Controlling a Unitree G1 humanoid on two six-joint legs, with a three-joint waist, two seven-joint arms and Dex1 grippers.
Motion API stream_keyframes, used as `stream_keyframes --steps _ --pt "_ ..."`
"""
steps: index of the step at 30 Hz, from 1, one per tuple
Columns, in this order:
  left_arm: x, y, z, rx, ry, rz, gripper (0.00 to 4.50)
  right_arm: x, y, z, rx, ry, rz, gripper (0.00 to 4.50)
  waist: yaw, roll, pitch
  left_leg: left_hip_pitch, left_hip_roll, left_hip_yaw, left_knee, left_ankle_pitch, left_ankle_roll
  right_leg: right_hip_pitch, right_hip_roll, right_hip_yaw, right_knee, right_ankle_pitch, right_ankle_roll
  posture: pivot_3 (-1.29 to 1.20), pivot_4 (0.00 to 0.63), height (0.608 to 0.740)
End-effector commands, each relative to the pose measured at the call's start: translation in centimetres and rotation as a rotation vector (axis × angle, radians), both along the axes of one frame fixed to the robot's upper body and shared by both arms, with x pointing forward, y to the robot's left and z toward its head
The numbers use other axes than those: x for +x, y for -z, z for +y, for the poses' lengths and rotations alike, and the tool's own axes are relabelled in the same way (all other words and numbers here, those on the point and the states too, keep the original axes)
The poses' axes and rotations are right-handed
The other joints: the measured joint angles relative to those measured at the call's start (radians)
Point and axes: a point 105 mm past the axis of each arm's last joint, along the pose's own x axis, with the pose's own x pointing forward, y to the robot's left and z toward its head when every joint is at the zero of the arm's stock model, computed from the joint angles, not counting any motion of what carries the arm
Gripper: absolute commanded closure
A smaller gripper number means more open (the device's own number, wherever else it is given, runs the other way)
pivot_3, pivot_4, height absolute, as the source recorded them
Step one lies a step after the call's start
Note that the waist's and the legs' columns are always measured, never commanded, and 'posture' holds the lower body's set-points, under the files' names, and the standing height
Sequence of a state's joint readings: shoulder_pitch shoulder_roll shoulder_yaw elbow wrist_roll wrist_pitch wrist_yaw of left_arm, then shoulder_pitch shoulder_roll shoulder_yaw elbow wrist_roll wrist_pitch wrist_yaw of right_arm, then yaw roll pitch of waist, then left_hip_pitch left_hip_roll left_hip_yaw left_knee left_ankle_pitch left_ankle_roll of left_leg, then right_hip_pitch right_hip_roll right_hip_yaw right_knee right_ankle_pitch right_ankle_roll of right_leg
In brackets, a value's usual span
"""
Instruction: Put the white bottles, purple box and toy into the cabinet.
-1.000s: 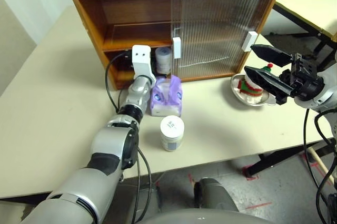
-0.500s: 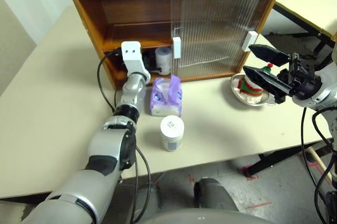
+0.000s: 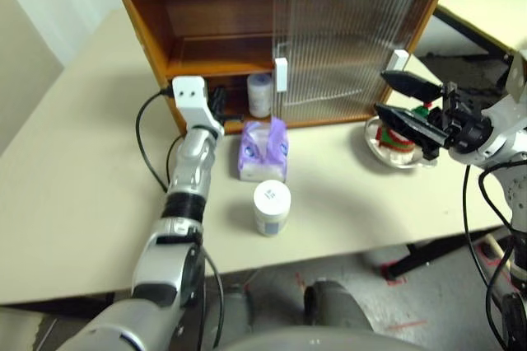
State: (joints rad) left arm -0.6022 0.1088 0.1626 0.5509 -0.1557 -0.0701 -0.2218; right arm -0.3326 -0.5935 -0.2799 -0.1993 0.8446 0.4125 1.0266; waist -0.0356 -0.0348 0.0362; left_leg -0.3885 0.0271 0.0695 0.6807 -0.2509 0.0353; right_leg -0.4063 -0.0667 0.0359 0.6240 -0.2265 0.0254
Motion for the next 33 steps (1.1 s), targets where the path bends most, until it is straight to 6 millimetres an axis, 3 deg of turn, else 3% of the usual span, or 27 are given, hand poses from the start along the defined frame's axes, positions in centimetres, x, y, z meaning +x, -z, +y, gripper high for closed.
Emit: stream_keyframes --steps 1,6,10,18,26,33 --pt "-1.0 -0.8 -0.7 -0.017 0.116 -0.003 4.47 0.2 0.1 0.3 -0.005 -0.017 -0.006 0.00 0.001 0.000 0.000 0.000 0.000 0.000 0.000 0.000 0.000 0.000 0.000 0.000 0.000 0.000 0.000 0.00 0.000 0.740" --pt "-2.9 -2.7 -0.7 -0.020 0.302 -0.042 4.47 0.4 0.0 0.3 -0.005 -0.022 -0.009 0.00 0.001 0.000 0.000 0.000 0.000 0.000 0.000 0.000 0.000 0.000 0.000 0.000 0.000 0.000 -0.001 0.01 0.000 0.740" --pt "-5.1 -3.8 -0.8 0.058 0.495 -0.078 3.15 0.3 -0.1 0.3 -0.001 -0.020 -0.013 0.00 -0.001 0.000 0.000 0.000 0.001 0.000 0.000 0.001 0.001 0.000 0.001 0.000 0.000 -0.001 -0.001 0.00 0.000 0.740" --pt "-9.2 -3.6 0.5 0.174 0.789 -0.058 0.06 0.3 -0.1 0.2 0.006 -0.004 -0.018 0.00 -0.001 0.001 0.000 0.001 0.003 0.000 0.000 0.001 0.002 0.000 0.001 0.000 0.001 -0.002 -0.003 -0.01 0.000 0.740" --pt "-14.2 -2.0 -0.2 0.229 1.086 0.052 0.02 0.5 -0.2 0.3 0.010 0.002 -0.024 0.00 -0.001 0.002 0.000 0.001 0.004 0.001 0.000 0.000 0.000 -0.001 0.000 0.000 0.001 -0.004 -0.002 0.00 0.000 0.740" --pt "-16.8 -1.2 -1.5 0.267 1.210 0.093 0.02 0.5 -0.2 0.2 0.008 0.001 -0.024 0.00 0.000 0.003 0.001 0.001 0.004 0.001 0.000 -0.001 -0.001 -0.001 -0.001 0.000 0.002 -0.005 -0.001 0.00 0.000 0.740"
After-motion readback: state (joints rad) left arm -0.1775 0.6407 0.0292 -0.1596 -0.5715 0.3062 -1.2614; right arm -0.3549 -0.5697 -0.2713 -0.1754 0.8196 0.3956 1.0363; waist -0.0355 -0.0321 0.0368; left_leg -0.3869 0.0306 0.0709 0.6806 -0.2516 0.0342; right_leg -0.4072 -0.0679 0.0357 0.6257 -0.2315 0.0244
